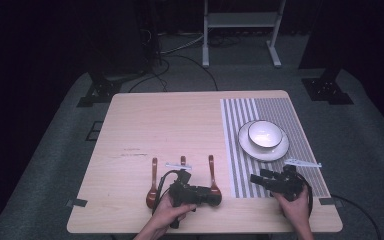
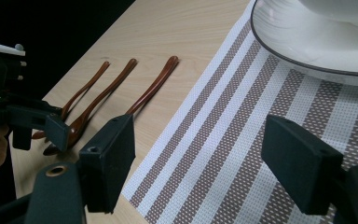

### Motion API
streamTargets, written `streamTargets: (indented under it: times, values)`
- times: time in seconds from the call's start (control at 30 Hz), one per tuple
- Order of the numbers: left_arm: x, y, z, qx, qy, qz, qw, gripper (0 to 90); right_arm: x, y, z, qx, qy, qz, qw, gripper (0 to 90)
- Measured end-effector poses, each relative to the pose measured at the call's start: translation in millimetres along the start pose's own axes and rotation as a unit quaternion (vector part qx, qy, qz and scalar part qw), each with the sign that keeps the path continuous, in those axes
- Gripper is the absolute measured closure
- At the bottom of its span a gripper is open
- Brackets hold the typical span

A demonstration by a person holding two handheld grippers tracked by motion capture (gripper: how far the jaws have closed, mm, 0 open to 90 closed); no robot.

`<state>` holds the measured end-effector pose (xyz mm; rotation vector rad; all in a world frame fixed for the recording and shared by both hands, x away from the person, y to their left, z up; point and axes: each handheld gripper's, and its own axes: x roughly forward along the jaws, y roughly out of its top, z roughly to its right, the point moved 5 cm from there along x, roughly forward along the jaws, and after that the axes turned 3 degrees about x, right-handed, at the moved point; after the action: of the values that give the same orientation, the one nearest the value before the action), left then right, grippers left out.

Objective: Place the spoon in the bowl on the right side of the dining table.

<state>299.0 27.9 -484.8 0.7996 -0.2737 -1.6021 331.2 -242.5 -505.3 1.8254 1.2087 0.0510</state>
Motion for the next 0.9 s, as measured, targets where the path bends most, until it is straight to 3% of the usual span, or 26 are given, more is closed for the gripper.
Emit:
streamTargets:
  times: [0.2, 0.3, 0.43, 0.53, 0.9]
  values:
    - [7.2, -2.8, 1.8, -0.008, -0.012, -0.007, 0.9999, 7.9, 0.5, -0.2, 0.1, 0.0, -0.001, -0.001, 1.0, 24.8]
    - [16.0, -7.7, 3.3, -0.007, -0.016, -0.022, 0.9996, 7.8, 0.6, 0.0, -0.2, -0.001, -0.001, -0.001, 1.0, 24.8]
    - [20.3, -10.3, 2.9, -0.011, -0.014, -0.028, 0.9995, 7.9, 0.0, -0.2, -1.1, 0.001, -0.001, -0.002, 1.0, 24.8]
    - [24.0, -13.4, -1.0, -0.011, 0.0, -0.036, 0.9993, 7.9, 0.5, -0.2, -1.2, 0.0, 0.0, -0.001, 1.0, 24.8]
    - [26.5, -16.4, -4.3, -0.022, 0.0, -0.041, 0.9989, 8.0, 7.8, 1.9, -6.2, -0.013, 0.002, -0.015, 0.9998, 24.8]
